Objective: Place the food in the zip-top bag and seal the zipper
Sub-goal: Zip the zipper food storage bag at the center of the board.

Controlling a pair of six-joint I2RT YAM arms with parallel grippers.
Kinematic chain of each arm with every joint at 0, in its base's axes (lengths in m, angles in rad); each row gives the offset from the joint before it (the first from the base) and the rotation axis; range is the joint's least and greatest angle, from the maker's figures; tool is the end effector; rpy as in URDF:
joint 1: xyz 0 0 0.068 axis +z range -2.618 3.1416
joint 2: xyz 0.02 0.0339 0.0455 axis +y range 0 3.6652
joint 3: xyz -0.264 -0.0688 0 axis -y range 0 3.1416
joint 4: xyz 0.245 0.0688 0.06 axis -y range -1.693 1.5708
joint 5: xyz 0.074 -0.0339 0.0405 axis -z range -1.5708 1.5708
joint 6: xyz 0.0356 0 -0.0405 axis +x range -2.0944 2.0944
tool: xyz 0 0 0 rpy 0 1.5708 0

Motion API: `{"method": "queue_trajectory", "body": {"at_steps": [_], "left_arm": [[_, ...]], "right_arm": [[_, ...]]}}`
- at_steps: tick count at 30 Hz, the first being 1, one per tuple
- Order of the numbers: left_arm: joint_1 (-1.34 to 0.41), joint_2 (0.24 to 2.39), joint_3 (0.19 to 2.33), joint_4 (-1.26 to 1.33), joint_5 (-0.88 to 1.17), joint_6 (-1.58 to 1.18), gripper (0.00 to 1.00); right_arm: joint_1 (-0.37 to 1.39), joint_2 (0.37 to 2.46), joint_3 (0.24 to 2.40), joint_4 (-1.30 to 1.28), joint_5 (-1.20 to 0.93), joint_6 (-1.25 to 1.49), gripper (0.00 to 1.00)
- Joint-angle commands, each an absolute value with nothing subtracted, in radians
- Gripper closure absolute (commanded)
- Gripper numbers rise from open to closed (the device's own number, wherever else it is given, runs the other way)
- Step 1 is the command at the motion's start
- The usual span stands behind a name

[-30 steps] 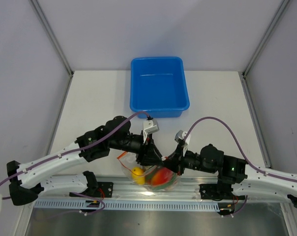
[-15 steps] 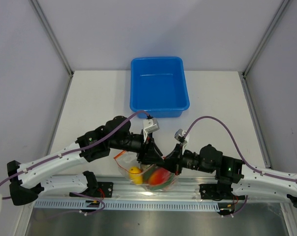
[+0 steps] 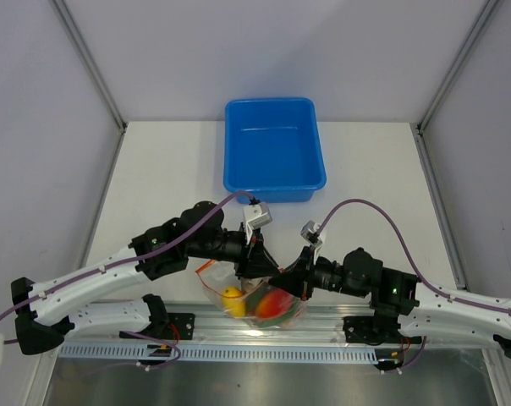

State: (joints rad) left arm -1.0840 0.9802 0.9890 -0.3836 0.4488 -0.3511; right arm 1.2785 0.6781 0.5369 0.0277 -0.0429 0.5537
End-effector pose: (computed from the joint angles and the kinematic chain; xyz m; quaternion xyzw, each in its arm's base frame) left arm 0.0875 -0.1983 0.3561 0.4057 0.7074 -0.4995 0.2926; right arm 0.0488 0.1673 0.2916 -0.2778 0.6924 0.5378 0.3927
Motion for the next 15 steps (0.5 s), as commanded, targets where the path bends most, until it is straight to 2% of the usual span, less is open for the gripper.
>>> {"method": "queue_trajectory", "body": {"at_steps": [1,2,5,15], "left_arm": [[-1.08,0.969,0.986,-0.373,0.423,-0.353,0.81],[-1.08,0.969,0.985,-0.377,0.42,-0.351,0.88],[-1.08,0.979,0.989,-0.382,0.42,-0.35,0.99],[-1.08,0.979,0.982,-0.405,0.419,-0.353,0.99]], "right_arm": [[1.276,0.676,0.575,0.11,-0.035,0.581,1.0],[1.276,0.675,0.572,0.123,-0.035,0.592,1.0],[1.276,0.673,0.561,0.156,-0.026,0.621,1.0],[1.272,0.601,0.486,0.271,0.121,0.702,1.0]]}}
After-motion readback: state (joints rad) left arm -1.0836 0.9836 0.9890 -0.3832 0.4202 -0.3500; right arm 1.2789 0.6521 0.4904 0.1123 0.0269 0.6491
